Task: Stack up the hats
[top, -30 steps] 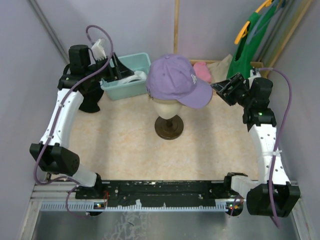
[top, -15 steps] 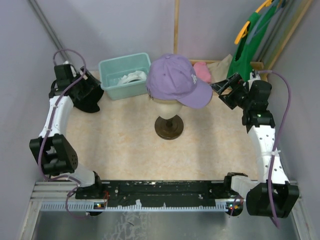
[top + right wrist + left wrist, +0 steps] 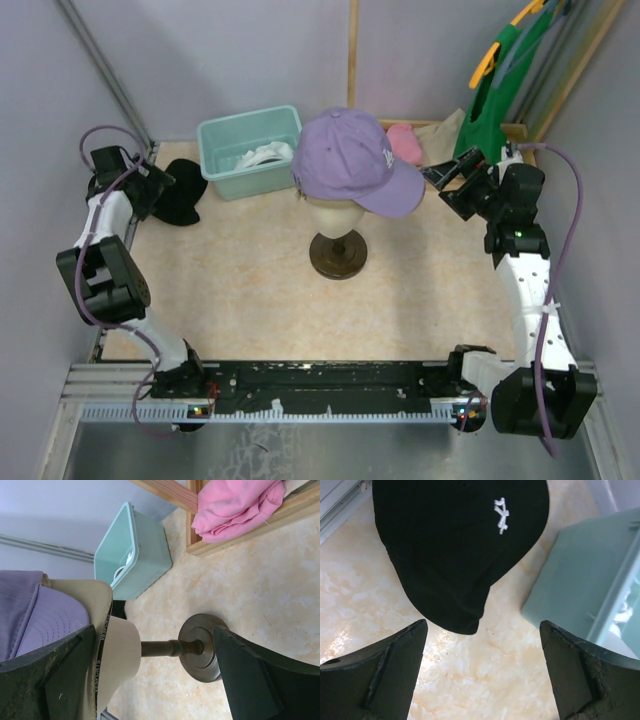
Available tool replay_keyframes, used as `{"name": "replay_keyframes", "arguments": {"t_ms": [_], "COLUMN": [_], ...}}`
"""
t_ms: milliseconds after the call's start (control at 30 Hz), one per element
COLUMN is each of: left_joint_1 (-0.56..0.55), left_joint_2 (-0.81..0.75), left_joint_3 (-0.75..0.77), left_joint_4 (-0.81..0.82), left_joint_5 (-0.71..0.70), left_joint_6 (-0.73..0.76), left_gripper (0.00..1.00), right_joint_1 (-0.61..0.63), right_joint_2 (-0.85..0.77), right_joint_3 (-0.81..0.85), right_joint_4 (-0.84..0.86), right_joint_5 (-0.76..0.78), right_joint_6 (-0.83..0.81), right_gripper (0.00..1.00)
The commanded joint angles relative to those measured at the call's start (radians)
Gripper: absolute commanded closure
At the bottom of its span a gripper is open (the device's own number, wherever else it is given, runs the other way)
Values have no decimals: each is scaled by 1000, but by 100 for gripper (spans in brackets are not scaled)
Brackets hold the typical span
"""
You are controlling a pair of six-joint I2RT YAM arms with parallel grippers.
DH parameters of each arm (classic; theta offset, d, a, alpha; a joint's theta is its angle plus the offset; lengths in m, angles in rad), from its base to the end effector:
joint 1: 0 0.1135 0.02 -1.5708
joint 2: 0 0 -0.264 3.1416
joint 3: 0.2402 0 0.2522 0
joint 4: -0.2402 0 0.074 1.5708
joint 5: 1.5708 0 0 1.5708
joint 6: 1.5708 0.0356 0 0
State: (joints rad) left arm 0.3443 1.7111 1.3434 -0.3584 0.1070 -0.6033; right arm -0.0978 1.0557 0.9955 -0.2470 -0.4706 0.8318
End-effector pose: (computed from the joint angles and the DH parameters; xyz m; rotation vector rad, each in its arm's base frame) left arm 0.3673 0.1277 0.2702 -1.0022 2.0760 -0.2561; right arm 0.2393 -0.0073 0.3564 0.5607 1.8714 0.9359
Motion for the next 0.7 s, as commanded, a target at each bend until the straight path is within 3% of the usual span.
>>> {"name": "replay_keyframes", "arguments": {"t_ms": [0,667], "left_joint_1": [11,18], "left_joint_2": [50,359], "left_joint_3": [59,297], "left_joint_4": [-18,-75], "left_joint_5": [-61,-134], "left_joint_6": [24,34], "left_gripper": [1,2], "right_joint_1": [-21,-49], "right_joint_2": [8,69], "right_joint_3": [2,31], "right_joint_4": [10,41], "right_joint_5": [-9,13], "right_joint_6": [-23,16], "right_gripper": [1,1]}}
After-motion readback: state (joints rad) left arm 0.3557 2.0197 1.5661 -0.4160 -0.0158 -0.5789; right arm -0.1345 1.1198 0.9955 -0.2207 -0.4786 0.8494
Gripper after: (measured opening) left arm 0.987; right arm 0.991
